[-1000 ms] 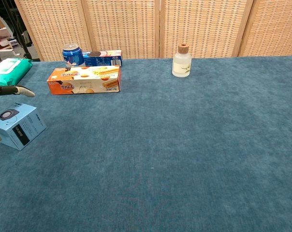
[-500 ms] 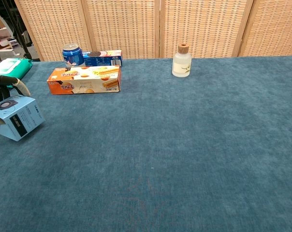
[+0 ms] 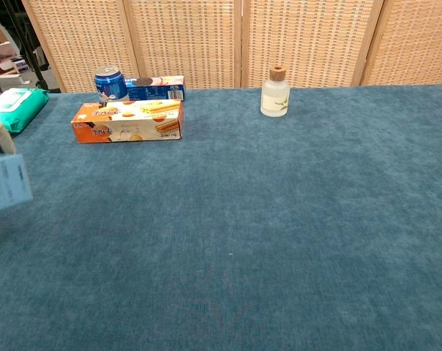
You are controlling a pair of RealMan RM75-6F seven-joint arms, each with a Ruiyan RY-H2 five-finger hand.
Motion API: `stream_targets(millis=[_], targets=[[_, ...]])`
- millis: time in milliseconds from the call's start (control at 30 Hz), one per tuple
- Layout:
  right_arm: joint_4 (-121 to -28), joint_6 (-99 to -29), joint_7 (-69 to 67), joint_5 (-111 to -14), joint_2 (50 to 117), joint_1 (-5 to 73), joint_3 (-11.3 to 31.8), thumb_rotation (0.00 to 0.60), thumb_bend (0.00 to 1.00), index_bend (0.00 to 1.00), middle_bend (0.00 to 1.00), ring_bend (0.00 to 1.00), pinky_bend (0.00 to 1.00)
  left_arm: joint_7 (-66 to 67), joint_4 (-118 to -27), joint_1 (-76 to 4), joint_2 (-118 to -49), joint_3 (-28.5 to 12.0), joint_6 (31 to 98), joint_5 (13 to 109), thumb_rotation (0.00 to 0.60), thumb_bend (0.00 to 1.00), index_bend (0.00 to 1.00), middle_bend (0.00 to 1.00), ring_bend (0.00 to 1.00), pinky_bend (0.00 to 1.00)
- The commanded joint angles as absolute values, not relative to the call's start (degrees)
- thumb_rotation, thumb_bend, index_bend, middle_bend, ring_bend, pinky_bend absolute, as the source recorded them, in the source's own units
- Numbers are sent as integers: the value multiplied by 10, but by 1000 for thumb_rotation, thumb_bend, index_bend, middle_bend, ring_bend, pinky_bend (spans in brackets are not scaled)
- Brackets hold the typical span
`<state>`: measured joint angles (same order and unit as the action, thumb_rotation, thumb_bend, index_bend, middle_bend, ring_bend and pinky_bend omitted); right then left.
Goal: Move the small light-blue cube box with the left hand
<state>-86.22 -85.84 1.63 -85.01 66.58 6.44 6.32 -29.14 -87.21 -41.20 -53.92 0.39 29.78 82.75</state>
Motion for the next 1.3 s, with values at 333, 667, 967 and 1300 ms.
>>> stream_targets(millis=[333,667,967,1300], targets=[[-861,-856,24,-851,670,66,62,600,0,0,0,0,0,-235,-868,-549,-533,46,77,703,600,546,335,131,95,89],[-860,-854,23,-849,669,67,61,600,0,0,0,0,0,-152,-866,-514,-579,52,231,640,600,416,0,0,0,0],[-862,-857,16,-849,666,65,62,600,0,0,0,0,0,-163,-909,-468,-559,16,331,632,600,399,0,0,0,0],[-864,-862,13,-854,664,63,61,600,0,0,0,0,0,-208,-905,-329,-532,7,569,746,600,131,0,0,0,0]])
